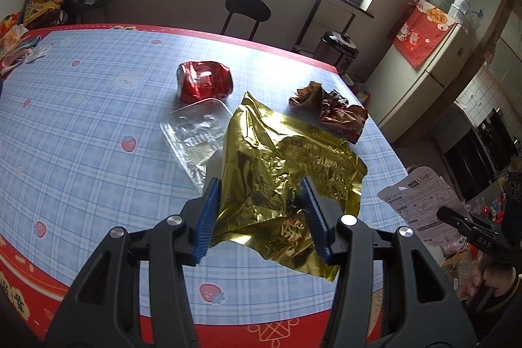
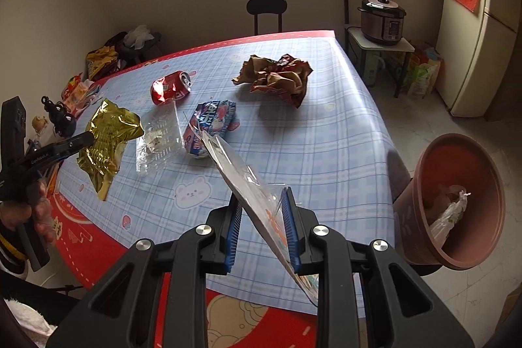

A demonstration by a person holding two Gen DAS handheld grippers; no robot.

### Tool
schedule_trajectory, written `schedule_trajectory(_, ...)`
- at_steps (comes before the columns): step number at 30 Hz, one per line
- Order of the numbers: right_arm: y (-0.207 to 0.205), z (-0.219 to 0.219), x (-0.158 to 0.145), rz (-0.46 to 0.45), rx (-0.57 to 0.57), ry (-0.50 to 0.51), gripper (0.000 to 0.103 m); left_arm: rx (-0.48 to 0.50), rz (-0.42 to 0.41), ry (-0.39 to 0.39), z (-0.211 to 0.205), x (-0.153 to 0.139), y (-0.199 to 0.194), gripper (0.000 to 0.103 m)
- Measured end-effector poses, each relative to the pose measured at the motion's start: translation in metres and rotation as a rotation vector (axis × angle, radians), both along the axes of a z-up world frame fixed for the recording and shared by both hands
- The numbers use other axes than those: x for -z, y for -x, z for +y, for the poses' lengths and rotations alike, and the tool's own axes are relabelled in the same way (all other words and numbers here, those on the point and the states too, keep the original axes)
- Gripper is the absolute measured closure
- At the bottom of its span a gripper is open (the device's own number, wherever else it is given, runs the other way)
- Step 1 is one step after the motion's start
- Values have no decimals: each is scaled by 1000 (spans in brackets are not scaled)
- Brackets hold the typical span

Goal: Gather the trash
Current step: 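Carry the card and gold foil bag with both tools over the bucket, then open the right tool to drop the card into the bucket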

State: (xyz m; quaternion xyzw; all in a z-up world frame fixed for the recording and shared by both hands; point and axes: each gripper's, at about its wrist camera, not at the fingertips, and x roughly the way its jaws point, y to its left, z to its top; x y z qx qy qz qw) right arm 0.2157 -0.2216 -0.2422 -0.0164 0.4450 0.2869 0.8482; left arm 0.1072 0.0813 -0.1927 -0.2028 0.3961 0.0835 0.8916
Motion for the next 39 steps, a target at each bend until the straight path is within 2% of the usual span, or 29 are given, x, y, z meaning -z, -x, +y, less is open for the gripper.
schedule_trajectory(13, -39, -108, 13, -7, 151, -15, 78, 112, 21, 1, -91, 4, -70, 52)
schedule_trajectory(27, -101, -227, 29, -15, 307, -12, 78, 170, 2, -27, -163, -4, -115, 51)
schedule_trajectory(36, -139, -273, 48, 26, 399, -20, 77, 176, -2, -57, -185, -15, -126, 51)
schedule_trajectory(38, -144, -276, 54, 41, 400, -23, 76, 185, 0, -60, -191, -16, -128, 51)
schedule_trajectory(39, -145, -275, 56, 51, 396, -29, 72, 192, 2, -62, -195, -16, -130, 51)
